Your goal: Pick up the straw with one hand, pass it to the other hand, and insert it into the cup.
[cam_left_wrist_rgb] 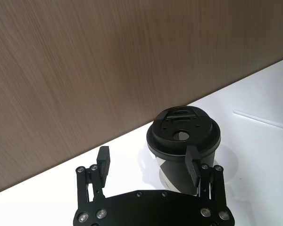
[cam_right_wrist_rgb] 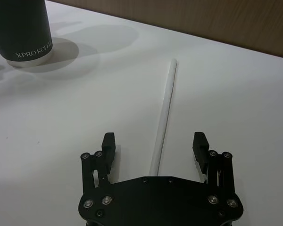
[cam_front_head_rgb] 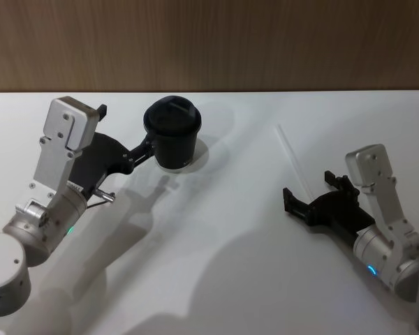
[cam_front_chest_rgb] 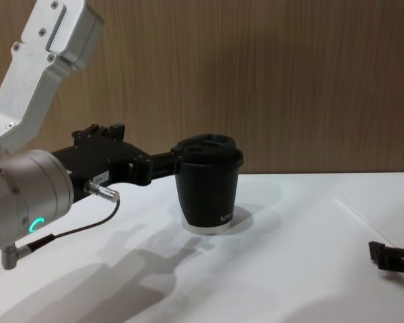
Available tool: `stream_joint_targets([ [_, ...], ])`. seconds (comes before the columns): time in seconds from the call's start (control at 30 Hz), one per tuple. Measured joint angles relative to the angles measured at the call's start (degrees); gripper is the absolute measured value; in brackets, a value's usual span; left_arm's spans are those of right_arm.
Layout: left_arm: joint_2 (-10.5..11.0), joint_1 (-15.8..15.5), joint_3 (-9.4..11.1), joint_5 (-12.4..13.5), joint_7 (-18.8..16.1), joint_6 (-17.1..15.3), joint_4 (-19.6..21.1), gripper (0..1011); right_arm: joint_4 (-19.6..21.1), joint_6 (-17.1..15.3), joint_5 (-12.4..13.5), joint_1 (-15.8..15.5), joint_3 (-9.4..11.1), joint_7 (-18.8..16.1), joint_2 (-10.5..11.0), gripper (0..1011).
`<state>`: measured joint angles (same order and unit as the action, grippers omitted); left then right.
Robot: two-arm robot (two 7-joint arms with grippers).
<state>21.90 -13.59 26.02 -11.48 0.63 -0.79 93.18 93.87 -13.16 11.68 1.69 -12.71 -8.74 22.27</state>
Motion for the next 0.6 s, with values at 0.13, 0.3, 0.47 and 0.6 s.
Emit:
stream_joint_targets([
  [0.13, 0.0, 0.0, 0.0, 0.0, 0.0, 0.0, 0.0, 1003, -0.2, 0.2, -0.2, 0.0, 0.0, -0.2, -0.1, 978],
  [0.3, 0.0, 0.0, 0.0, 0.0, 0.0, 0.0, 0.0, 1002, -0.3, 0.3, -0.4, -0.1, 0.0, -0.3, -0.1, 865],
  [0.47, 0.0, 0.0, 0.0, 0.0, 0.0, 0.0, 0.0, 1003, -0.5, 0.4, -0.5, -0.1, 0.1, -0.4, -0.2, 738],
  [0.6, 0.0, 0.0, 0.0, 0.0, 0.0, 0.0, 0.0, 1003, -0.5, 0.4, -0.6, -0.1, 0.1, -0.5, -0.2, 601],
])
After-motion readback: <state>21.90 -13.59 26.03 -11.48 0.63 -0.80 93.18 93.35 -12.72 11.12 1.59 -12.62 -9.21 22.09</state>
